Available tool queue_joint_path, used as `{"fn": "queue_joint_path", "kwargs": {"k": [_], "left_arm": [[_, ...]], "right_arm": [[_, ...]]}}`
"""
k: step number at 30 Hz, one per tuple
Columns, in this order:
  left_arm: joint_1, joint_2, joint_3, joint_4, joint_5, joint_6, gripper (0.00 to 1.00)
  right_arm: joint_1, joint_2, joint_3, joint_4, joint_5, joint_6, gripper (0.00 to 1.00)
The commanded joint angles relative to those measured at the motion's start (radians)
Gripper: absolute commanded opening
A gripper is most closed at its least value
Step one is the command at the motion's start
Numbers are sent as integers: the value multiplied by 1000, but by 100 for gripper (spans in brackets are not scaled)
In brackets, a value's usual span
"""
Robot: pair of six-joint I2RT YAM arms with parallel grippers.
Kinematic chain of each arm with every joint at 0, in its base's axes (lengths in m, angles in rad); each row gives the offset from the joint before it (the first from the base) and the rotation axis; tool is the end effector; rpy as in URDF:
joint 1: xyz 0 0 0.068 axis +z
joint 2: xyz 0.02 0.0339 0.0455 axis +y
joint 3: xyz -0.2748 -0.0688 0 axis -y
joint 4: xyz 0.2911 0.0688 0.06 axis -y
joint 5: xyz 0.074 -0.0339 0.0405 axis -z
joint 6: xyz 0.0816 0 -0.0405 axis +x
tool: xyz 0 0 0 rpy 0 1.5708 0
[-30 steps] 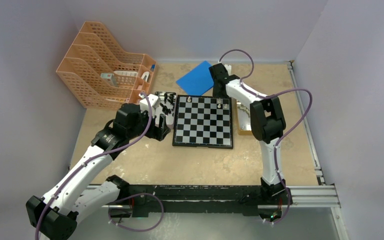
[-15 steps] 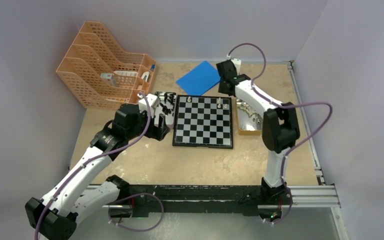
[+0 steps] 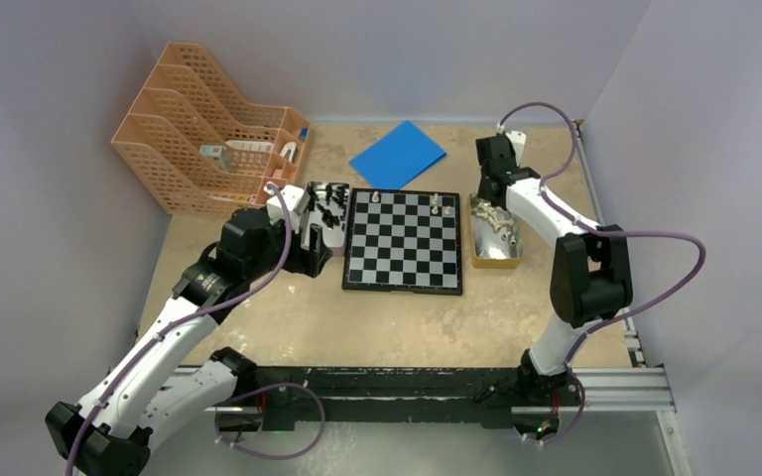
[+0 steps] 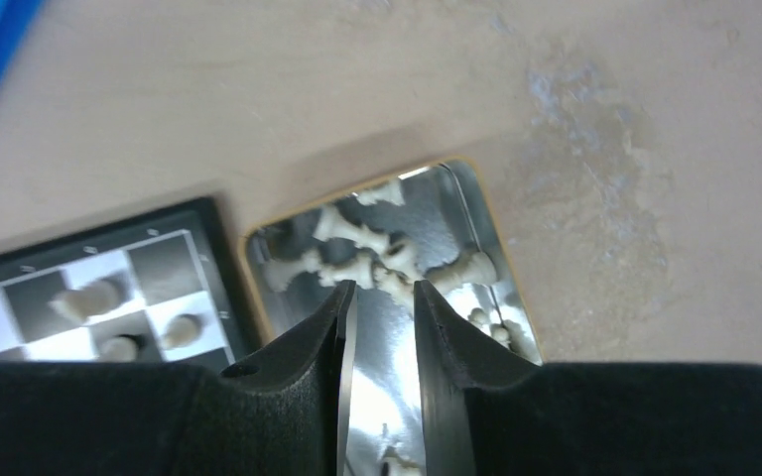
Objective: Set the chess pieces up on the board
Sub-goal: Pick up the chess piece from the storage box.
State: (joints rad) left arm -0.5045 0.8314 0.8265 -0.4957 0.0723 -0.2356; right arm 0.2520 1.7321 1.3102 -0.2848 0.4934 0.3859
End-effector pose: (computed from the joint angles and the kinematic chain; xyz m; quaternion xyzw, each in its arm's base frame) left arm 0.2270 -0.1321 0.3005 0.1335 0.8494 -0.2133 0.4639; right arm 0.4602 0.0786 0.2256 0.1609 0.8718 -0.0833 0.4551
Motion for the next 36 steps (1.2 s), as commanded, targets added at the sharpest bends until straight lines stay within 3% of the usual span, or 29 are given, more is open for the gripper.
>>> {"fn": "queue_joint_path", "kwargs": {"k": [1,21,36], "left_arm": [[4,-11,19,25,2,-1,78],[4,-15,17,34,26,10,77],[4,-13,16,34,36,10,77]], "right_arm": [[-13,15,-38,45,48,-71,29],[-89,121,-132,69,-118,-41,38],[-89,24,-145,33,-205,-23,38]]}}
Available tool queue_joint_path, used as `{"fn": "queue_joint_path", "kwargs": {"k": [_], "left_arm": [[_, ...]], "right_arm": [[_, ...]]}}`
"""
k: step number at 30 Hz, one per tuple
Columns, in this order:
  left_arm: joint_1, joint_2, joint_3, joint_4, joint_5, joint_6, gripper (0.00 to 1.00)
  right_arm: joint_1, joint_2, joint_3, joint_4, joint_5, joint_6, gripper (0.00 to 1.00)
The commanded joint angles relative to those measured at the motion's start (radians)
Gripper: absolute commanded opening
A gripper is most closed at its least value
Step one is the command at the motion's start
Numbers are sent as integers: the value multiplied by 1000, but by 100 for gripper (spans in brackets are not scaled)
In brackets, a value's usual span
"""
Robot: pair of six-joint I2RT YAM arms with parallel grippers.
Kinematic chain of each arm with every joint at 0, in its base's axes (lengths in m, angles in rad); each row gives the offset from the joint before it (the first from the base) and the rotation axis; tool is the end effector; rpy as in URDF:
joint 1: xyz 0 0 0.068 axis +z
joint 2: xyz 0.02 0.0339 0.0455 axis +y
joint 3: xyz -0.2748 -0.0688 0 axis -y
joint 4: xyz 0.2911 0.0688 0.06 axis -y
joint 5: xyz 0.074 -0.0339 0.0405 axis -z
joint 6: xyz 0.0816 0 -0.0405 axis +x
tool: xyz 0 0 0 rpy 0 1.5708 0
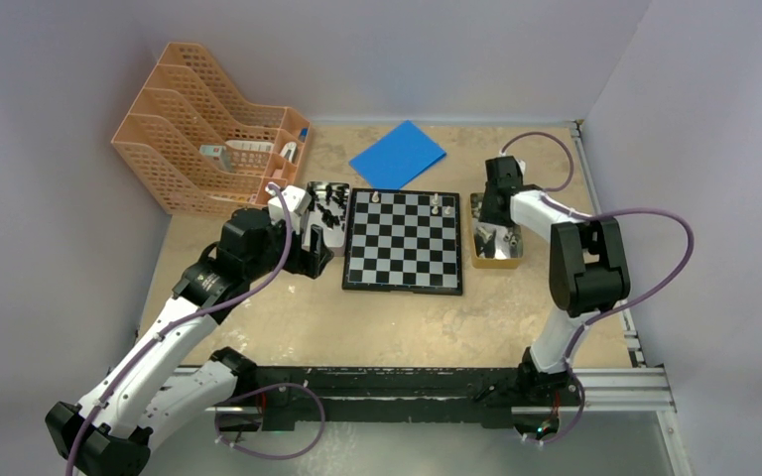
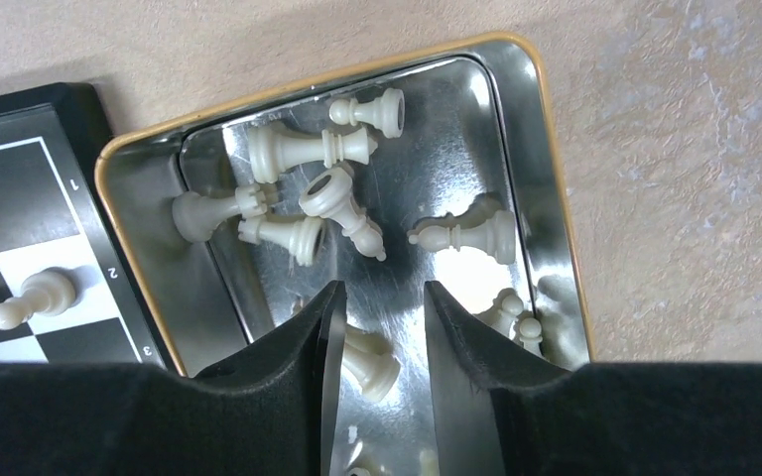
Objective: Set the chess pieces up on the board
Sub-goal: Pick up the chess piece from the storage box.
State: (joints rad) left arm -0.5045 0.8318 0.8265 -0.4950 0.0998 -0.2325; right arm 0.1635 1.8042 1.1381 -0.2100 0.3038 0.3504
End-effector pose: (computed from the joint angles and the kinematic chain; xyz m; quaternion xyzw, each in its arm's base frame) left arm 0.2259 -0.1340 0.3006 0.1417 0.8477 -0.2235 0.4598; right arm 0.4447 0.0486 0.1315 0.1380 0.9206 -0.0521 0.3616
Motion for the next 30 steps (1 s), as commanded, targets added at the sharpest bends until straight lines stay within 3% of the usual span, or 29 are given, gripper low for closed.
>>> {"fn": "queue_joint_path", "kwargs": {"k": [1,8,14,30], "left_arm": [[4,-15,15,33,8,7,77],[5,-16,15,33,7,7,77],[4,-17,13,38,14,7,77],[5,-20,11,41,12,9,77]], "right_arm": [[-1,-57,35,-47,-9,12,38],[1,-73,46,-63,-64,-22,35],[0,-34,35,-55,-89,-66,38],[-1,8,146,-99,-14,-131,40]]}}
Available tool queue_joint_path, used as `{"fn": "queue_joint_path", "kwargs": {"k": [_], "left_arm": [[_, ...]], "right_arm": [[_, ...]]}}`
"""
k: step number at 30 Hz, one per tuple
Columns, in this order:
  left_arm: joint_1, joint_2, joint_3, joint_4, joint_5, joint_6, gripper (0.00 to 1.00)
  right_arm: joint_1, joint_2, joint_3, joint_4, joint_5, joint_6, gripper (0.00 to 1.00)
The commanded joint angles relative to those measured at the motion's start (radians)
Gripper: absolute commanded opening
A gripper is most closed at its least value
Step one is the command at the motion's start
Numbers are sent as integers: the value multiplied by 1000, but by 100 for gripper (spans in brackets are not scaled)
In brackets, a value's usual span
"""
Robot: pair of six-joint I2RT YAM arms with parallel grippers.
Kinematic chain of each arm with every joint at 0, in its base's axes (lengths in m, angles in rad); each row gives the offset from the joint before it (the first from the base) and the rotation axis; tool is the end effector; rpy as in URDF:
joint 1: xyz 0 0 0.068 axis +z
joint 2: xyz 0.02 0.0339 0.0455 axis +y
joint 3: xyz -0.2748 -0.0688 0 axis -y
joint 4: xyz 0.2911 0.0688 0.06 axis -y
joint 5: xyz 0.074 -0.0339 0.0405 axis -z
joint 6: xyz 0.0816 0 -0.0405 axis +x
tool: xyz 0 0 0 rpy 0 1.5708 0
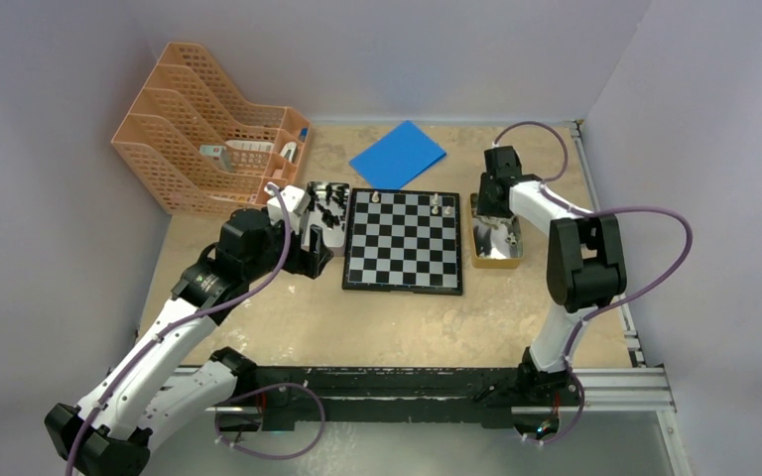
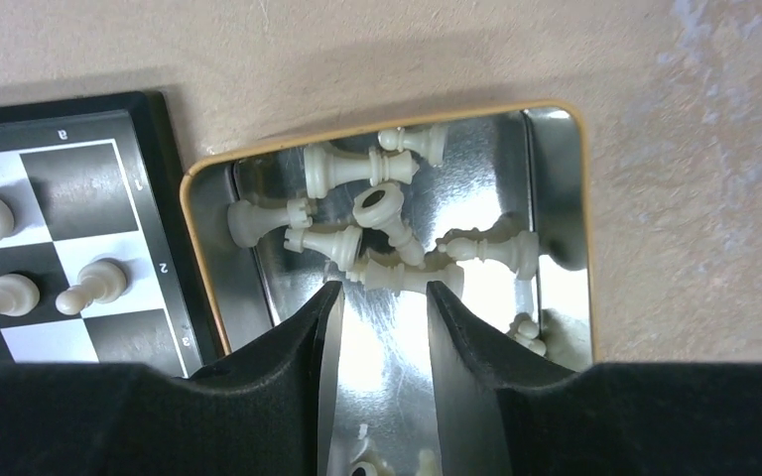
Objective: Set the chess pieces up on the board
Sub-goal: Pick up the chess piece from the storage box.
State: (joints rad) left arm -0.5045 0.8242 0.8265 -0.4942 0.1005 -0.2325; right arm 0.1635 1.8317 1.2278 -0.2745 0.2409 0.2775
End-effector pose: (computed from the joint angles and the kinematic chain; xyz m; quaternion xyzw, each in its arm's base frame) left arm 0.2246 -0.1334 0.3026 0.1417 0.8455 -0.2250 0.4630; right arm 0.4594 0.0561 0.1451 0.0939 0.9300 -0.0366 0.3534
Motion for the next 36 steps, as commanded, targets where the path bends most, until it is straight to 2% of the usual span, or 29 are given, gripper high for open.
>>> {"fn": "queue_joint_path", "kwargs": {"k": [1,4,7,11,21,36], "left_arm": [[4,-12,11,40,12,9,77],[5,-7,12,41,19,10,77],[4,-4,11,42,25,10,77],[4,-6,11,39,20,10,77],[5,-4,11,39,14,12,77],[4,1,10,39,14,12,77]], "right_arm": [[0,-20,52,-36,16,-108,42],[-1,-1,73,-86,-42,-174,46],[-1,42,107,-136,-28,-202,47],[-1,76,118,-122,3,-238,47],[-1,58,87,-63,-72,-362,47],[1,46,28,-43,-70,-333,33]]}}
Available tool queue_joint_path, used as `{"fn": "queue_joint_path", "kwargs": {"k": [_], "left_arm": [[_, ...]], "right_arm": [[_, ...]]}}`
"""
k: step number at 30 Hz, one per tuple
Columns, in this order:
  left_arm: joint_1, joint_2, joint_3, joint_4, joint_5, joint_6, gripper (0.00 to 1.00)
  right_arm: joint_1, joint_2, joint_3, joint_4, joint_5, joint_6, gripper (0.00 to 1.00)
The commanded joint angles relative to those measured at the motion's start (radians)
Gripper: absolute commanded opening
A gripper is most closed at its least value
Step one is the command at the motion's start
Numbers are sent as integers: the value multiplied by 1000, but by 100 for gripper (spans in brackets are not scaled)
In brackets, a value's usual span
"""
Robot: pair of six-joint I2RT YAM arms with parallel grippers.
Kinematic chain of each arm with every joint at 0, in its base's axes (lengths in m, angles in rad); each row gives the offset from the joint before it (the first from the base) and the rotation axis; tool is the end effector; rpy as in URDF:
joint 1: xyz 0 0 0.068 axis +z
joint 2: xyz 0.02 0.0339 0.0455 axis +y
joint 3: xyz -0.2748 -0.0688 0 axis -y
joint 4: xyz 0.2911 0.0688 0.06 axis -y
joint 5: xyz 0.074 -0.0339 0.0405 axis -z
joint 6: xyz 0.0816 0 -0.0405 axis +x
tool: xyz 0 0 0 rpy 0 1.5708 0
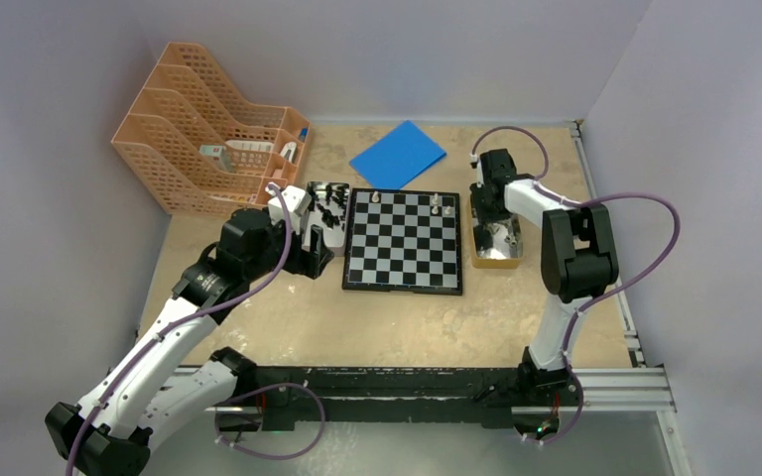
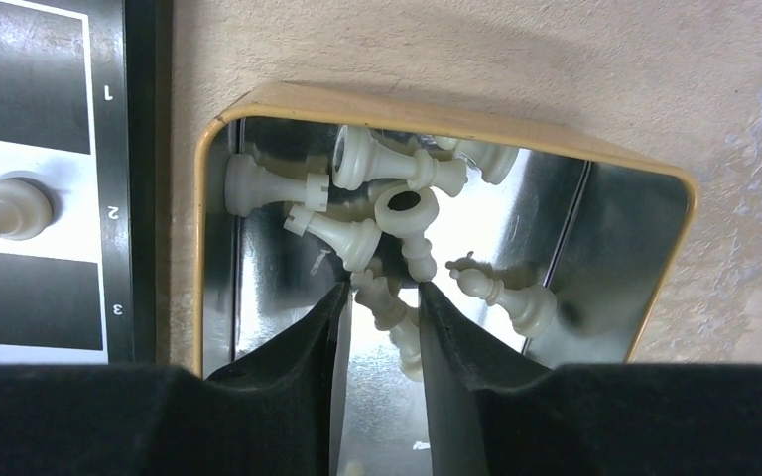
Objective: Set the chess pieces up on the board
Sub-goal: Pick up the chess piece from the storage box.
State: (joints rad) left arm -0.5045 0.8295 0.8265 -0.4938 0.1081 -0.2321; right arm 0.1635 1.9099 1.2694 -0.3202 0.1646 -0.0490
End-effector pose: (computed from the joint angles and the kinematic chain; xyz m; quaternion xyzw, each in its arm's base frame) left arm 0.2252 -0.1344 0.3014 0.1439 0.8463 -0.2272 0.4598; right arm 0.4651 0.0632 0.1202 -0.0763 0.9479 -0.0612 0.3033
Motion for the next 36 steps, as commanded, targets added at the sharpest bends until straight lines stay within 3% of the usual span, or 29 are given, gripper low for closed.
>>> {"fn": "queue_joint_path", "kwargs": {"k": [1,13,19,24,32,36], "left_arm": [[4,-5,10,39,5,11,77],[4,1,8,41,18,11,76],[4,3,19,44,22,-20,75],[4,0,43,73,161,-98,72],[4,39,20,250,411,-291,68],[4,99,15,357,495,-318,67]], "right_arm": [[0,-36,-12,6,17,-7,32],[9,-81,17,0,61,14,11],[53,-135,47,-45,139,91,7],[109,-189,86,-62,156,179,6],[196,-377,52,79,-66,326,7],[257,-462,-15,207,-235,421,9]]}}
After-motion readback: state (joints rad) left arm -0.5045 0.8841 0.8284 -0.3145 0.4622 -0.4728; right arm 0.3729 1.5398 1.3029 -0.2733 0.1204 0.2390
